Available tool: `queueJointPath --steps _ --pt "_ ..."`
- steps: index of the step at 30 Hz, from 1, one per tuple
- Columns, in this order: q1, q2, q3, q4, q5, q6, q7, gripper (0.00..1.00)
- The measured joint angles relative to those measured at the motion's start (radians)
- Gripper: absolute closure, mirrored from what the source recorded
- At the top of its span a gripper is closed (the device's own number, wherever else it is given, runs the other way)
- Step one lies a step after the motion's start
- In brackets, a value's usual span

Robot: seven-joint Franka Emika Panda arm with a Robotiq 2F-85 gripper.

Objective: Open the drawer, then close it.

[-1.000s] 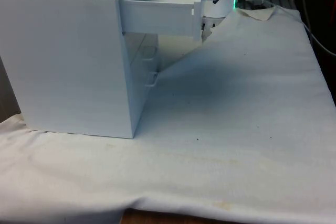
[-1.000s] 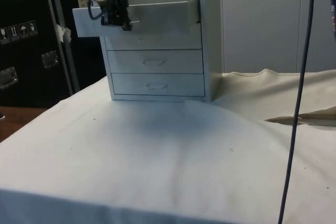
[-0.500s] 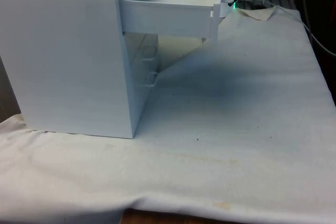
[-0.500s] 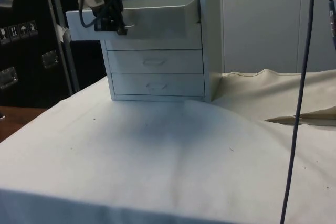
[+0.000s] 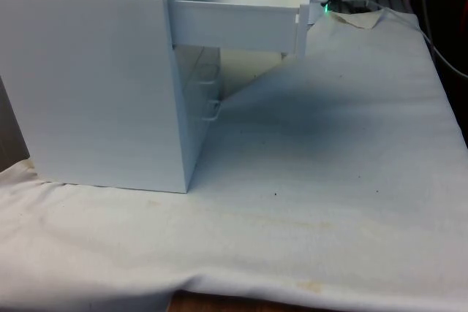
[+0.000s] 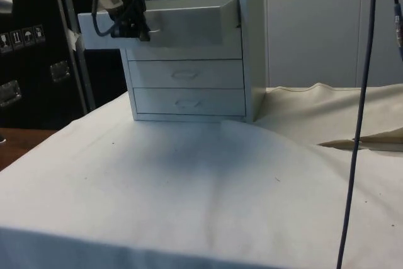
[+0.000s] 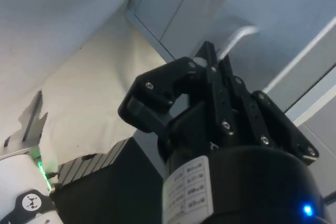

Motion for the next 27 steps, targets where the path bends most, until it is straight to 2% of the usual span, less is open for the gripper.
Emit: queueJointPath --steps 4,5,6,13,14,15,16,17,19,23,27 --pt "0.0 0.001 0.001 0.0 0.0 0.0 0.002 0.74" --pt "0.0 0.001 0.001 0.0 0.0 0.0 0.002 0.63" --pt "-0.001 0.001 0.001 0.0 0.0 0.0 0.002 0.63" --pt "-0.002 0.001 0.0 0.0 0.0 0.0 0.002 0.27" --pt "-0.002 0.001 0.0 0.0 0.0 0.0 0.002 0.17" --pt "-0.002 0.001 0.0 0.0 0.0 0.0 0.002 0.12" --pt "-0.002 0.001 0.0 0.0 0.0 0.0 0.002 0.12" --pt "-0.002 0.001 0.0 0.0 0.0 0.0 0.002 0.04" --pt "-0.002 0.002 0.003 0.0 0.001 0.0 0.005 0.0" --pt "-0.001 0.015 0.027 0.002 0.002 0.0 0.045 0.0" --pt "-0.001 0.022 0.034 0.004 0.007 0.003 0.062 0.0"
